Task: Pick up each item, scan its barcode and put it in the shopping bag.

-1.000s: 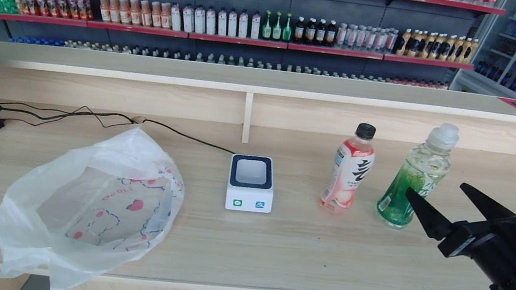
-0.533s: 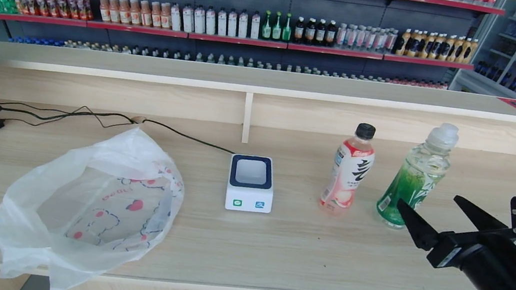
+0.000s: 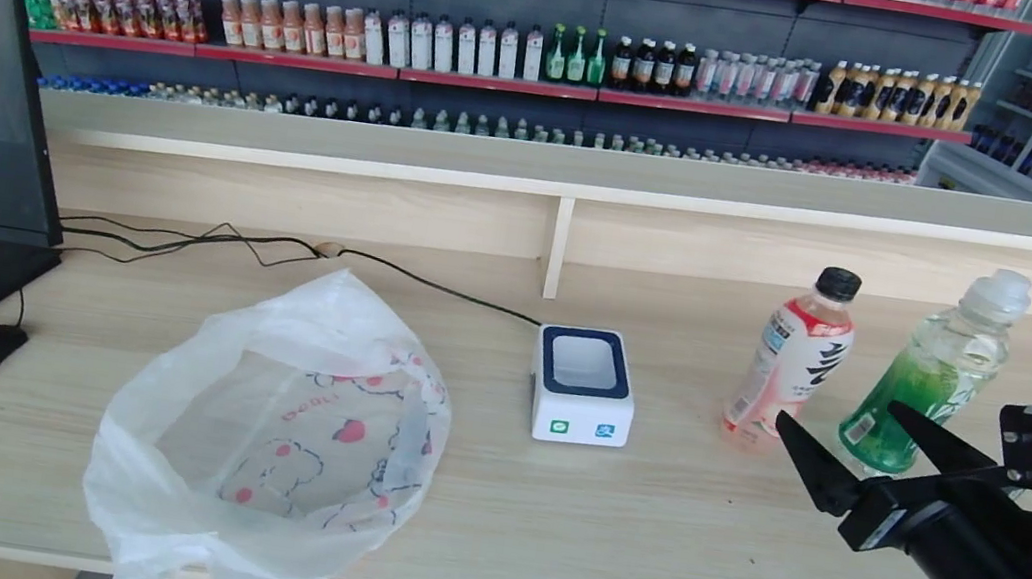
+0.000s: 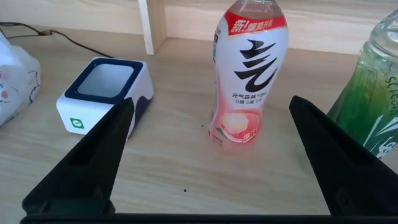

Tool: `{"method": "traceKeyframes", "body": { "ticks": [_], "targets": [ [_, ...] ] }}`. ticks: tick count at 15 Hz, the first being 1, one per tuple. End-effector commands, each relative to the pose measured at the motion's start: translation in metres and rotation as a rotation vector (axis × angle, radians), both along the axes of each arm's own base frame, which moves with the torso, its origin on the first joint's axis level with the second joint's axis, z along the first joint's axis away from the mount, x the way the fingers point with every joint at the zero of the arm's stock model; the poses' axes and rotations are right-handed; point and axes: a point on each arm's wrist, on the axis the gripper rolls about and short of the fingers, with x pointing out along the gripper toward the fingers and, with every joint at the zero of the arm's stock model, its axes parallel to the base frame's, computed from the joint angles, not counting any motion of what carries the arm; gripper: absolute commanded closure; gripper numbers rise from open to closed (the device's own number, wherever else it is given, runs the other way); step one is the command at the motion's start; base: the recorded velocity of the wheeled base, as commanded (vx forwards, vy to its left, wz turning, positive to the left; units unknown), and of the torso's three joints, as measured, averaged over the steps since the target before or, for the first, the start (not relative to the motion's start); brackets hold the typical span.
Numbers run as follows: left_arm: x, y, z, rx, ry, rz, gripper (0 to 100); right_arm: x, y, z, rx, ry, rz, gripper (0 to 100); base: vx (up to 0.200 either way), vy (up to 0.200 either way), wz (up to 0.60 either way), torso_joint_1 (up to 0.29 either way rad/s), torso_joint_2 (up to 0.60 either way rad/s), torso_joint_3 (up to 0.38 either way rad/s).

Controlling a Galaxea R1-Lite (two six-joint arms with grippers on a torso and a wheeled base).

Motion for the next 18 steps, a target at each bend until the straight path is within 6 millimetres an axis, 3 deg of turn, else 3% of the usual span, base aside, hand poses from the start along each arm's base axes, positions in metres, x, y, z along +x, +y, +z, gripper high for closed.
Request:
{"method": "traceKeyframes", "body": {
  "ticks": [1, 10, 18],
  "targets": [
    [0.0, 0.0, 0.0, 0.0, -0.001, 0.001, 0, 0.003, 0.001, 0.001, 0.002, -0.006, -0.002, 0, 0.0, 0.2, 0.0, 0.002, 0.0, 0.007],
    [0.0, 0.0, 0.0, 0.001, -0.001, 0.0, 0, 0.008, -0.012, 0.003, 0.016, -0.011, -0.069, 0, 0.0, 0.0, 0.0, 0.0, 0.0, 0.0],
    [0.0, 0.0, 0.0, 0.0, -0.001, 0.0, 0, 0.031, -0.012, -0.005, 0.007, 0.013, -0.096, 0, 0.0, 0.0, 0.0, 0.0, 0.0, 0.0]
  ]
}}
